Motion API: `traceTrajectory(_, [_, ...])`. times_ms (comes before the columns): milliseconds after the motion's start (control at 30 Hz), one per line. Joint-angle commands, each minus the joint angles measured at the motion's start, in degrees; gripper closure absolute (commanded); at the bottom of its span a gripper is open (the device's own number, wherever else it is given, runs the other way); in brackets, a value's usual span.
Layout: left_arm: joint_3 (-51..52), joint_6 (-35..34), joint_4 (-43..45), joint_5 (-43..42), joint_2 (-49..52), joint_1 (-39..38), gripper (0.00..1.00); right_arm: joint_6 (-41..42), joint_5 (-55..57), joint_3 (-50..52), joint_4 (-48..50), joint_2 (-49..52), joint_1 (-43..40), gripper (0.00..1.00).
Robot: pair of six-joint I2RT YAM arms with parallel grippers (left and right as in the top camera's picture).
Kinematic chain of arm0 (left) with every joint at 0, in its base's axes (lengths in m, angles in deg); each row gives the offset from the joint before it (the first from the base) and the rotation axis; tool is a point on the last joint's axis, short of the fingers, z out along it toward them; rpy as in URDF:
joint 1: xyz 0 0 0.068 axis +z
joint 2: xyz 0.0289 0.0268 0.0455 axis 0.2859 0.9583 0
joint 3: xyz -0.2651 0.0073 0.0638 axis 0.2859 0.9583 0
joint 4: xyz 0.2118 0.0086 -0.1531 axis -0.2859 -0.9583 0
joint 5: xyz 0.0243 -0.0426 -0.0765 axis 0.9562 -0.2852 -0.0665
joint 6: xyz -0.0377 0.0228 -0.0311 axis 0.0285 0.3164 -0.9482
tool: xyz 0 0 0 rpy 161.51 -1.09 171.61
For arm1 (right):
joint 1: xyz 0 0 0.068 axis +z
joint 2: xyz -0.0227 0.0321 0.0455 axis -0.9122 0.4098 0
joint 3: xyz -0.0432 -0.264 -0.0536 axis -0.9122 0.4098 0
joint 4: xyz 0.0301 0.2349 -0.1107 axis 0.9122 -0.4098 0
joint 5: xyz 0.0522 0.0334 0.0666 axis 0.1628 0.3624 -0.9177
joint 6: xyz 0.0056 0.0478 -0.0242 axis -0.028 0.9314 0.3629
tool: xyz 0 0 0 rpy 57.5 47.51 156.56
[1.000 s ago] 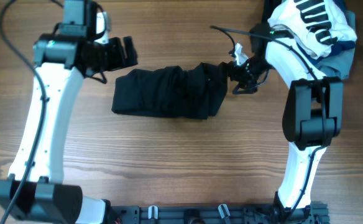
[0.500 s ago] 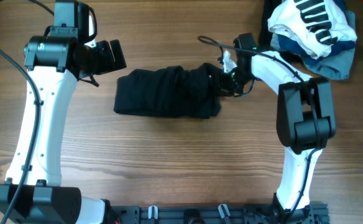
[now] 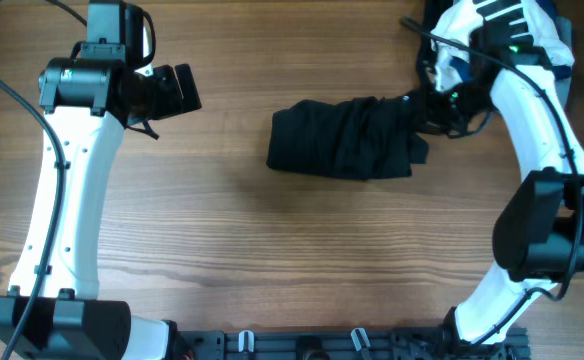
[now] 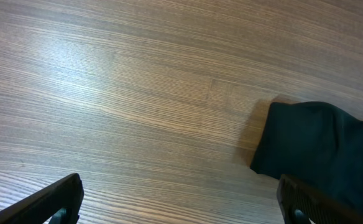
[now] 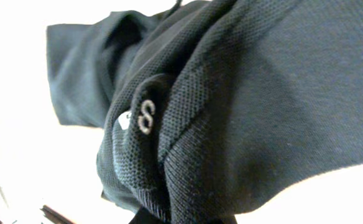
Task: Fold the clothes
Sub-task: 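Grasp the folded garment with the right gripper and lift it, then carry the folded garment with the right gripper onto the top-right stack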
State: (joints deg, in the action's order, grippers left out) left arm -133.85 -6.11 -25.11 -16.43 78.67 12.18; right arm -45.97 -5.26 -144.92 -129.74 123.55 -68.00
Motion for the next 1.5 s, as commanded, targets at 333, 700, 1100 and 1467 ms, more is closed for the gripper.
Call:
traceTrajectory(333, [1.4,-0.5,0.0,0.7,0.5,0.2,0.0,10.8,13.4,-5.4,17.3,3.0,29.0,0.75])
traceTrajectory(700, [2.0,-0.5,1.0,0.8,1.0,0.2,0.0,7.0,-5.3,-5.6,24.5,8.6,30.9,0.14])
traceTrajectory(1100, [2.0,-0.5,1.2,-0.8,2.8,0.2,0.0,12.1,1.9,-13.6,11.6,0.3,20.1,0.0])
traceTrajectory(1467, [2.0,-0.7,2.0,0.3,5.0,10.1,0.0,7.5,4.5,3.3,13.0,0.4,27.3,0.08])
